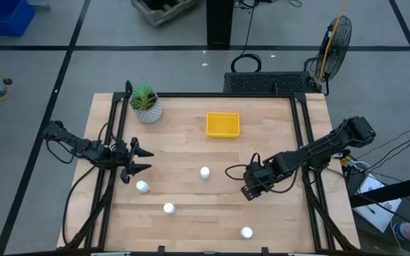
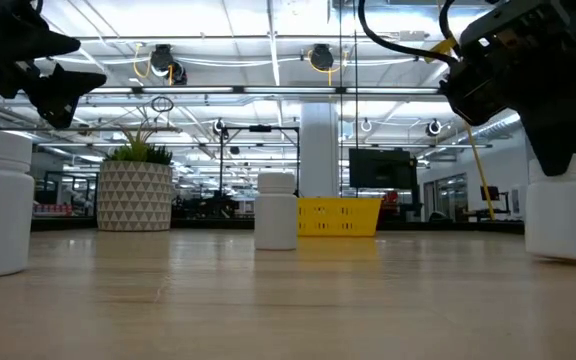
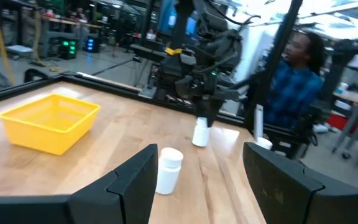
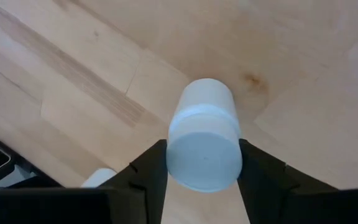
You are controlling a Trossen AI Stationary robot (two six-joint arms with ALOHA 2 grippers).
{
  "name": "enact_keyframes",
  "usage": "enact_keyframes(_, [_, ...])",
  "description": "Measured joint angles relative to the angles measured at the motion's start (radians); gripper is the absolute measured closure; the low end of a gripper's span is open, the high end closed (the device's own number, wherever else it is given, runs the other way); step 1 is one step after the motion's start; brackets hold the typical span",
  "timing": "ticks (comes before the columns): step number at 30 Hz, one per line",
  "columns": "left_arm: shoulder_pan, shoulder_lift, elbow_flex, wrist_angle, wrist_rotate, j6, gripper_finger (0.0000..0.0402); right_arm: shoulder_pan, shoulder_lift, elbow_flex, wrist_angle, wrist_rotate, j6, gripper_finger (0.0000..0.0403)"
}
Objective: Pick and place pill bottles into a basket
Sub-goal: Put the white pill bottle into the yellow bin
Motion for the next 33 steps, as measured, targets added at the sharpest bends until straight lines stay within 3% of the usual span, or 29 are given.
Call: enact_keyframes(33, [0.000,0.000,0.000,-0.003,-0.218,-0.014,0.0160,-0.407,0.000,0.096,0.025,0.052,-0.368,0.0255])
